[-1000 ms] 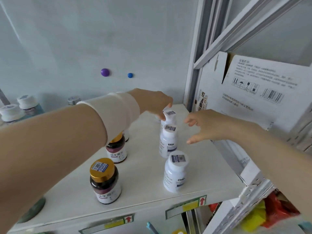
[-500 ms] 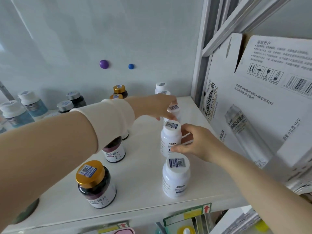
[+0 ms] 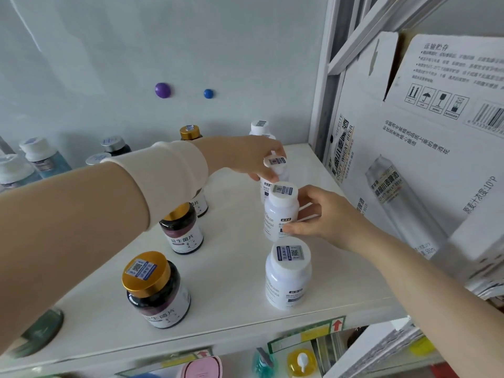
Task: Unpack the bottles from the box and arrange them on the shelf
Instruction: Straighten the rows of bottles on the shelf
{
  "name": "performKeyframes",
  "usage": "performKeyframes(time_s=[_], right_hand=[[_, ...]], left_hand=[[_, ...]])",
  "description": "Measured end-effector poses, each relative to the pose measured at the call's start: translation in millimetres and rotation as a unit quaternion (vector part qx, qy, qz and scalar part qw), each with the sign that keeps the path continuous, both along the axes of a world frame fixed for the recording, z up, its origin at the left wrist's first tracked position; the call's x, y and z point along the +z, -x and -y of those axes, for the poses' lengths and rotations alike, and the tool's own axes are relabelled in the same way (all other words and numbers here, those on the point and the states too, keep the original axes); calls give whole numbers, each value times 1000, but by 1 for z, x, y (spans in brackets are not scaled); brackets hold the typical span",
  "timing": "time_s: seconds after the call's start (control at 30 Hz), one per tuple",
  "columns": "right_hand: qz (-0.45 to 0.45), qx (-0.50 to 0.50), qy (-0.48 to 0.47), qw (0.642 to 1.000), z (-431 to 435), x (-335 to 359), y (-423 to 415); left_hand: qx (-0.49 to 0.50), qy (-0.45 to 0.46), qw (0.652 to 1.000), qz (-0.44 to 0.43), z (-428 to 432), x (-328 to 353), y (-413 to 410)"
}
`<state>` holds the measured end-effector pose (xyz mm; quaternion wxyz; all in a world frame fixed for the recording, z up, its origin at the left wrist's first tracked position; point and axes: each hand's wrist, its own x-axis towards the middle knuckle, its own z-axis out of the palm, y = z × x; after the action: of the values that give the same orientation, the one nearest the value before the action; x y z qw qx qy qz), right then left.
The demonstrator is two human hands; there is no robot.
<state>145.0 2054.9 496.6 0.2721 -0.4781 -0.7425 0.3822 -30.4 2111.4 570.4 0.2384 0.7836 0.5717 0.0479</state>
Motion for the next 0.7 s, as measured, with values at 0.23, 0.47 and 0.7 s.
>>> performKeyframes(time_s=[0.23, 0.47, 0.7], right_hand=[[3, -19, 18, 1000, 7, 3, 4], [148, -10, 25, 989, 16, 37, -5], [339, -9, -144, 930, 20, 107, 14]], left_hand=[[-8, -21, 1000, -14, 1, -2, 2], [-2, -68, 994, -86, 15, 12, 11], [14, -140, 951, -277, 68, 60, 56]])
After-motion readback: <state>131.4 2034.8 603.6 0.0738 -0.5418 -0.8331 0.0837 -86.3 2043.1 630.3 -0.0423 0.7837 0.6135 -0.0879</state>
